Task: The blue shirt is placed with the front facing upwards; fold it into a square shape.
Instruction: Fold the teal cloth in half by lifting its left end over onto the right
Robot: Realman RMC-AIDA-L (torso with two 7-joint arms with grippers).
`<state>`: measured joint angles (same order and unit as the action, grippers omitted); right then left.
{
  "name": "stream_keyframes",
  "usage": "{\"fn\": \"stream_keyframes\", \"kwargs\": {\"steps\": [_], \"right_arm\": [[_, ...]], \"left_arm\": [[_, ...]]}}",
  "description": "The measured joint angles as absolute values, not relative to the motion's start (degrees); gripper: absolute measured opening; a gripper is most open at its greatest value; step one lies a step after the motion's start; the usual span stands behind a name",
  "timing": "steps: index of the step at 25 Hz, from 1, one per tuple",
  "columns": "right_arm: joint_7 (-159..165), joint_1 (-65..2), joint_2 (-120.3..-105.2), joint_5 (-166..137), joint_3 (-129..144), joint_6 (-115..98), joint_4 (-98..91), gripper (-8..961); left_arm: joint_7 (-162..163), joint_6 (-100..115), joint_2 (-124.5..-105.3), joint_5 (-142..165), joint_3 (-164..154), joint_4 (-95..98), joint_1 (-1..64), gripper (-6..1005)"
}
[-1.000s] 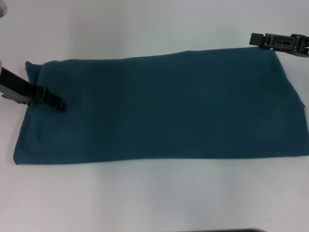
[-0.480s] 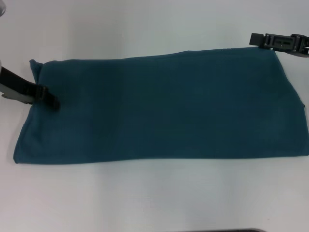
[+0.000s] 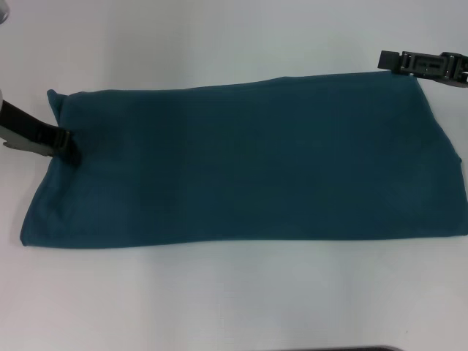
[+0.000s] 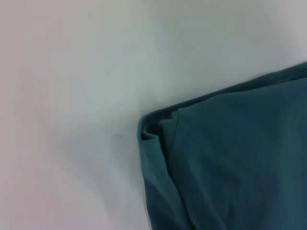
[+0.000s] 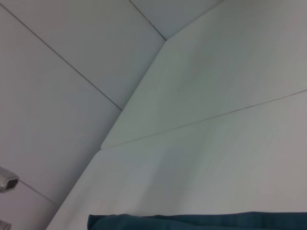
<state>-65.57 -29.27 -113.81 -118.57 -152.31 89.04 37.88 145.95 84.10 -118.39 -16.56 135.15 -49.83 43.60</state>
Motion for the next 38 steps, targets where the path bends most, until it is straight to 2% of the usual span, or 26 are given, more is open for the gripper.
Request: {"fn": "stream_keyframes", "kwargs": {"steps": [5,16,30,38], "right_arm": [[-65.57,-29.26,-113.81,-118.56,-152.31,89.03,37.88,717],[-65.57,-29.22,-113.85,-118.56,-152.31,88.77,37.86,717],[-65.98,-29.51,-114.13,-118.22,-152.41,87.72,37.3,717],[-66.07,-29.36,-114.63,-117.18,-152.4,87.59,37.26,717]], "left_arm": [[145.81,84.12,-118.35,-16.56,135.14,-49.9,43.6,74],[145.51,86.51,-117.07,-16.51,135.27,-53.44,41.84,74],[143.95,87.89,-113.37,-16.53,135.45,-53.7,39.4,75],[142.86,87.97,-113.02,-16.52,136.07,-53.7,39.14,75]]}}
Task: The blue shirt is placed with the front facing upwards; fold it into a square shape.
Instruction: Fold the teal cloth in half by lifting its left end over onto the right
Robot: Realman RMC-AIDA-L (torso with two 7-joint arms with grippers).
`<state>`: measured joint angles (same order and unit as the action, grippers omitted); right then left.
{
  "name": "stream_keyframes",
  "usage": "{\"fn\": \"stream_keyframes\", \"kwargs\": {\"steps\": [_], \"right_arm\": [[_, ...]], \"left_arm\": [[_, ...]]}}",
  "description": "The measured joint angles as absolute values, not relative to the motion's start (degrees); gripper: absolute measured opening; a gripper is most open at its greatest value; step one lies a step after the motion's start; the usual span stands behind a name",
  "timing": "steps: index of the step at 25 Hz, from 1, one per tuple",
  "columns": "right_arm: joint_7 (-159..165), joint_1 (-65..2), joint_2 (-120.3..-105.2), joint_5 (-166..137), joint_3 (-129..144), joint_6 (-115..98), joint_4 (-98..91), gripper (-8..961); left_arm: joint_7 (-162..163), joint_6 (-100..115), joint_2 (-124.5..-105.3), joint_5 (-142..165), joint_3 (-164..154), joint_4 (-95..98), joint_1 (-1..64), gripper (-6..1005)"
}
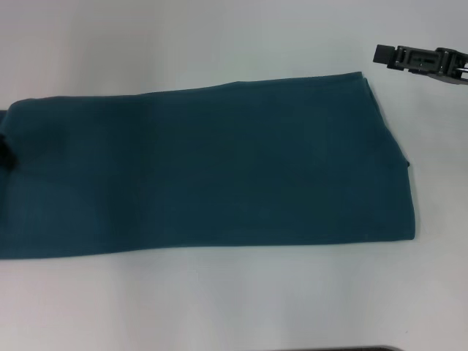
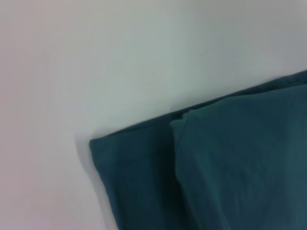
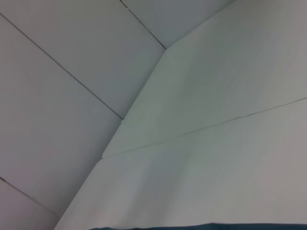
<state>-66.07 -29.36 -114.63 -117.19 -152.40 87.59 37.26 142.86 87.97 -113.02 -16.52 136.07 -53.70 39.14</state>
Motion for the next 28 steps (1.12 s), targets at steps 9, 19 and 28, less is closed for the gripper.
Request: {"fn": "stream_keyframes", "kwargs": {"steps": [9,19,28], "right_arm": [[-66.24,-29.2,-114.53,-116.97,-152.4,87.6,37.26,717],[-66.32,-29.13,-114.51,-116.98,-152.31,87.63,37.26,718],[-66.96,-29.09,-114.43,-116.98,-152.31,87.87,37.26,718]], "left_arm": [[142.66,87.97,-113.46,-16.52,136.06,-53.67,39.1,75],[143.04,87.41,-113.95,-16.49,136.05,-53.49,39.01,82],[143.76,88.13,-114.28,-16.39,136.05,-53.74,39.36,122]]}}
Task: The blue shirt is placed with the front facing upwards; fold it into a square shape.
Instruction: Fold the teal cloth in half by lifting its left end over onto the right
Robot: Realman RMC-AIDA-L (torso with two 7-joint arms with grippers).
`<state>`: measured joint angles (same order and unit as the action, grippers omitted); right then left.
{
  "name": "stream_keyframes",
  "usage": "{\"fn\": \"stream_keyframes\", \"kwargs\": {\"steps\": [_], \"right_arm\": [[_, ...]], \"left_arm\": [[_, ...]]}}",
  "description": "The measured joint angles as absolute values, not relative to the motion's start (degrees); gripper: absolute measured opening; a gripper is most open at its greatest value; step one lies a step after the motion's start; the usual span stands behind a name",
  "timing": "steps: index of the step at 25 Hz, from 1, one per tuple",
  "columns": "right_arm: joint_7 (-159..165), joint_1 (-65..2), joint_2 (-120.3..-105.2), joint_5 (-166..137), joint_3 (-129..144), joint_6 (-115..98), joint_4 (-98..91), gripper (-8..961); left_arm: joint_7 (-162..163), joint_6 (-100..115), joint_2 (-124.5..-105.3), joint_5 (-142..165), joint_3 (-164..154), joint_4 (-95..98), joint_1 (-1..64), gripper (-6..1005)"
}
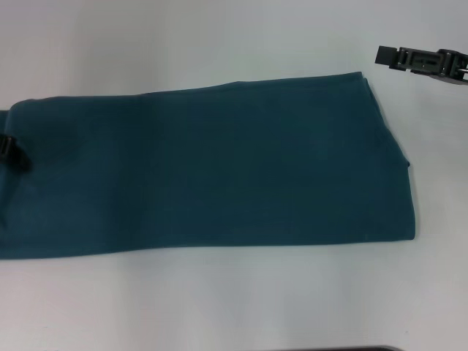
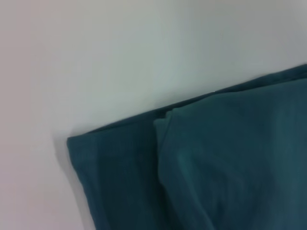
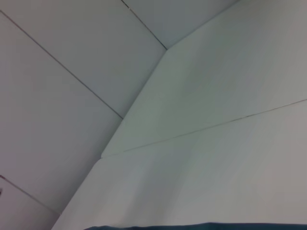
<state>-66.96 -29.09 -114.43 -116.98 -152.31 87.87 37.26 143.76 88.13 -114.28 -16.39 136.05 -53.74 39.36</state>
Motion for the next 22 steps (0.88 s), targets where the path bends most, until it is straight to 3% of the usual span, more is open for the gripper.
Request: {"fn": "stream_keyframes", "kwargs": {"steps": [4,7,22], "right_arm": [[-67.01,-28.99,-114.42,-116.98,-152.37,87.98,37.26,718],[-67.1,-28.92,-114.41,-116.98,-152.38,88.1,37.26,718],[-67.66,-28.76,-114.27,-116.98,-152.4,88.07,37.28,718]], "left_arm": [[143.69,88.48,-114.86,-16.41,136.05,-54.4,39.36,223],[143.62,88.89,-115.45,-16.25,135.98,-56.16,39.16,438],[143.81,92.08,-115.25,-15.85,136.14,-62.38,36.32,780]]}}
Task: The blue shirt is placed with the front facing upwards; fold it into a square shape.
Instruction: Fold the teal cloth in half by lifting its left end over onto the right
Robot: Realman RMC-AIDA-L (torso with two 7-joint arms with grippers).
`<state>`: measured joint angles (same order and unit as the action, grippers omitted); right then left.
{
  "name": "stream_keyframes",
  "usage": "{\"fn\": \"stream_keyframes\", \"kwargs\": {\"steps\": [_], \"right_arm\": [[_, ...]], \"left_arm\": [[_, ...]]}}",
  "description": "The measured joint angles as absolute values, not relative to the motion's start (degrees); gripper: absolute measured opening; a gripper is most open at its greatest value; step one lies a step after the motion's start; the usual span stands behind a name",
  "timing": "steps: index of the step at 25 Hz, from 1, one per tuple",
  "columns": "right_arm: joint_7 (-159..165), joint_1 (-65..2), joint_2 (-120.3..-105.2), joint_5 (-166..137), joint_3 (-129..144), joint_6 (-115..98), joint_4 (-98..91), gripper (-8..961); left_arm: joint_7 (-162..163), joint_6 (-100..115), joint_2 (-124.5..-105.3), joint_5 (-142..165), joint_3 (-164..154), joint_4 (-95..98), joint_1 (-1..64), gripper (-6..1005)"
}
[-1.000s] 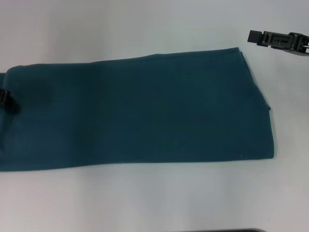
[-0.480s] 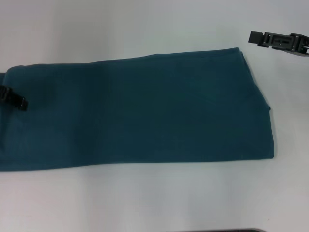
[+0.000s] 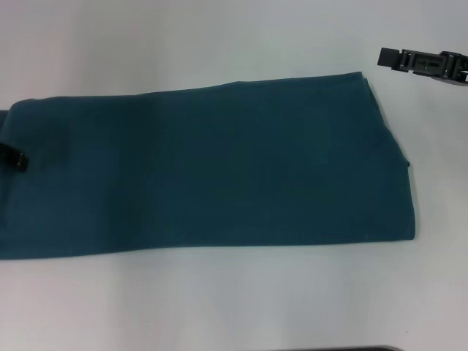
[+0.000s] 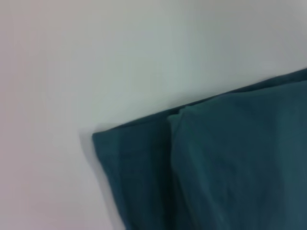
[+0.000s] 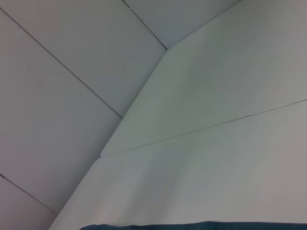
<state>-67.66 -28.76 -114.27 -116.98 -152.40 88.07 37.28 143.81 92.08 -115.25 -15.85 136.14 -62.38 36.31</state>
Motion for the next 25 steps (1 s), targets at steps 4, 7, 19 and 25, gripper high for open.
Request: {"fn": "stream_keyframes", "kwargs": {"steps": [4,7,19,25], "right_arm": [[-67.73,-28.82,-114.21,-116.99,-152.4,88.28,37.58,718],[-67.75,-29.0,-114.11,-116.97,-152.4,88.38,37.77,718],[-69.07,-28.74,-113.65,-115.56,-152.37,88.94,37.97,718],[-70.48,-28.76,-113.63,-115.48,-152.4,88.66,37.99,718]], "left_arm": [[143.45,93.76,-115.27,-16.42,137.29,-65.3,34.45,827],[141.7,95.61,-115.5,-19.08,140.27,-67.7,33.38,824],[122.9,101.05,-115.79,-50.64,152.72,-59.19,29.84,788],[114.64,97.95,-116.07,-59.03,155.51,-47.46,28.27,770]]}}
